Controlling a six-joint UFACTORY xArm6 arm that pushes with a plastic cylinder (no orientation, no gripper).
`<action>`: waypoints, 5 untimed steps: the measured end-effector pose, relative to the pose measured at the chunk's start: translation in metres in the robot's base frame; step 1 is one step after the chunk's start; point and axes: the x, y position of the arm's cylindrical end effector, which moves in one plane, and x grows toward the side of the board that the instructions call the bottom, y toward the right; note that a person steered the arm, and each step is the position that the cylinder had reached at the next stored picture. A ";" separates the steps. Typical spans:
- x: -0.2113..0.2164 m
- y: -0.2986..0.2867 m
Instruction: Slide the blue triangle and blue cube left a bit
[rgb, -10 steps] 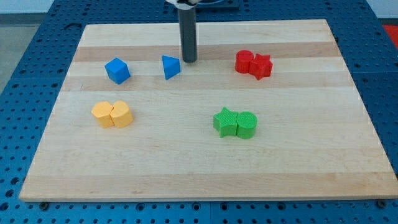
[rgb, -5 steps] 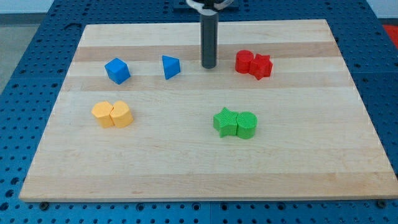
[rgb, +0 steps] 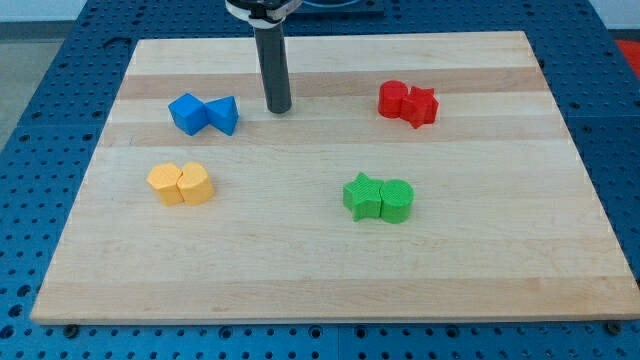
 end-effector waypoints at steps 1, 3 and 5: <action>0.020 -0.011; 0.013 -0.046; 0.009 -0.075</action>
